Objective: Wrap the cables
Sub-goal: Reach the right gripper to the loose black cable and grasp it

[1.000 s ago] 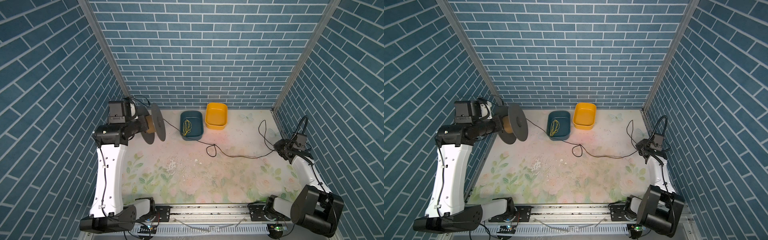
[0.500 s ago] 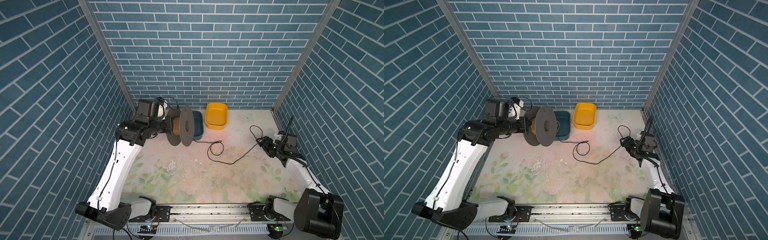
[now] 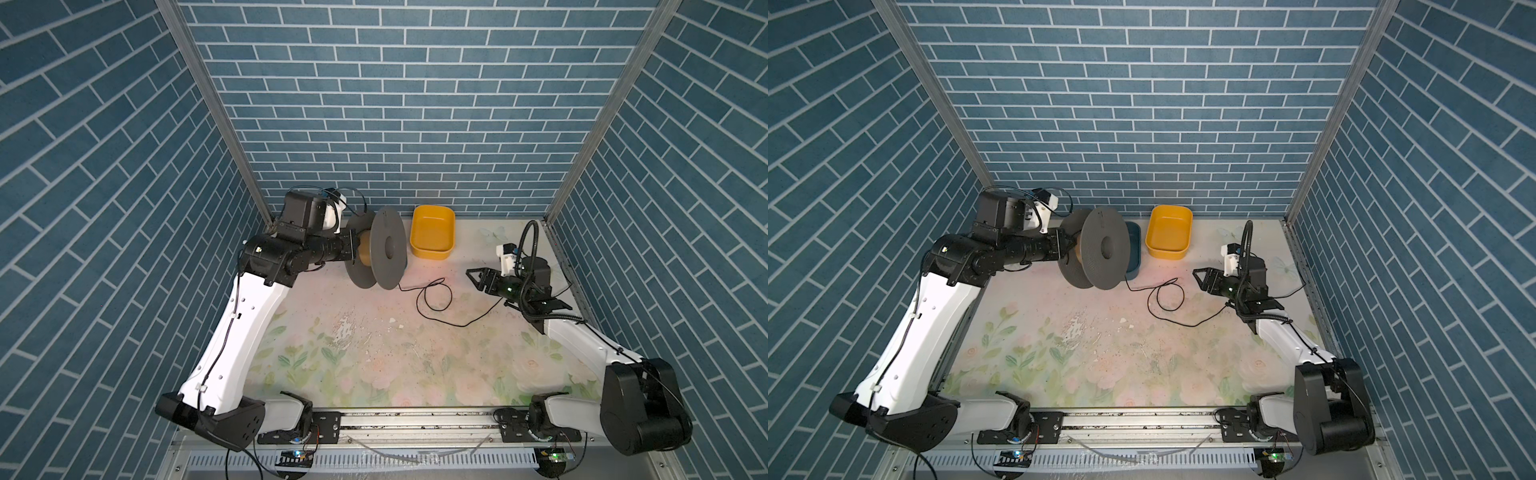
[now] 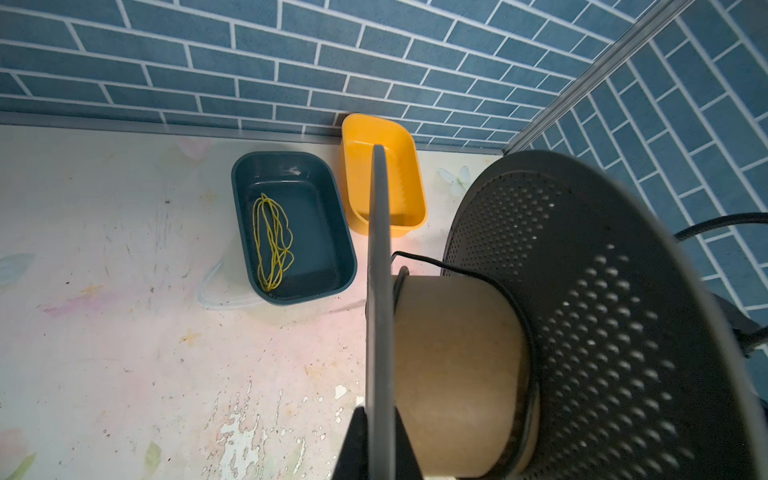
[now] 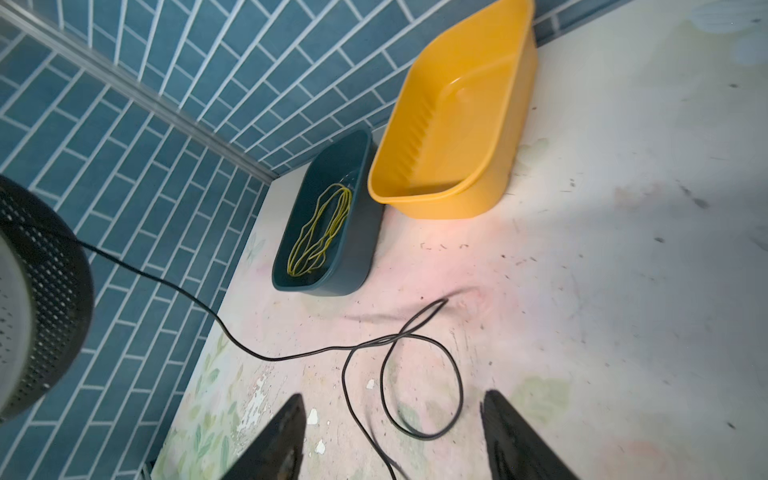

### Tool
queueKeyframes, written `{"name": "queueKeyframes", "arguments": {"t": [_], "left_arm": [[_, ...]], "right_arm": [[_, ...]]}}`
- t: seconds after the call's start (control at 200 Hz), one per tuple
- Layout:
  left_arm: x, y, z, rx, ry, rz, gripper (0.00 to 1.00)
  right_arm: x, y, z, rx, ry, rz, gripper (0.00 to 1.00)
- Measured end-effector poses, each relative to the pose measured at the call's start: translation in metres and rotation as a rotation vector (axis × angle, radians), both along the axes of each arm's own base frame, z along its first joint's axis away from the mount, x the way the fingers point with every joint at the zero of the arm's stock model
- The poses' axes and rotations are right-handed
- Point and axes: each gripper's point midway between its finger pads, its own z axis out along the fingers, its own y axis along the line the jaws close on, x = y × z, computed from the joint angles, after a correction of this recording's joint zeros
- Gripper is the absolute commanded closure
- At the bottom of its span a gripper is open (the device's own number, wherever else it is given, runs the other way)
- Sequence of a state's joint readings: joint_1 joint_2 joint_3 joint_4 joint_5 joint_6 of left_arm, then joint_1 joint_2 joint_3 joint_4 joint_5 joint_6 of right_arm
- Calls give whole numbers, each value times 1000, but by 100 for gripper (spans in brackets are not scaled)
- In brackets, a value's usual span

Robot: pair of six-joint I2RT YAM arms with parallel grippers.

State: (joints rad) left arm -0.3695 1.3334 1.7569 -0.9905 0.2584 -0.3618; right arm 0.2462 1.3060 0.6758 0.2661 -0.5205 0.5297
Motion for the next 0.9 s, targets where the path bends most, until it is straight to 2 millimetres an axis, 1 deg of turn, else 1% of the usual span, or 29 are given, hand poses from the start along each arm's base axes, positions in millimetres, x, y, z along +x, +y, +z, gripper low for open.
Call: {"name": "queueKeyframes", "arguments": {"t": [0.105, 0.26, 0.415, 0.575, 0.715, 0.9], "left_arm": [[-2, -2, 5, -15, -4, -8, 100], [-4, -3, 4, -22, 7, -16, 100], [-6, -4, 4, -28, 15, -21, 100], [-6, -4, 4, -29, 16, -21, 100], [-6, -5, 4, -31, 17, -21, 100], [-7, -6, 4, -39, 22, -26, 100]], "right_arm": [[-1, 25, -11, -22, -25, 73, 35], [-5, 64, -29, -59, -53, 182, 38], [-9, 107, -32, -101, -142, 286, 38], [-14, 142, -36, -136, -228, 363, 38], [-17, 162, -46, -169, -282, 400, 37], [-16, 175, -62, -196, -308, 420, 37]]}}
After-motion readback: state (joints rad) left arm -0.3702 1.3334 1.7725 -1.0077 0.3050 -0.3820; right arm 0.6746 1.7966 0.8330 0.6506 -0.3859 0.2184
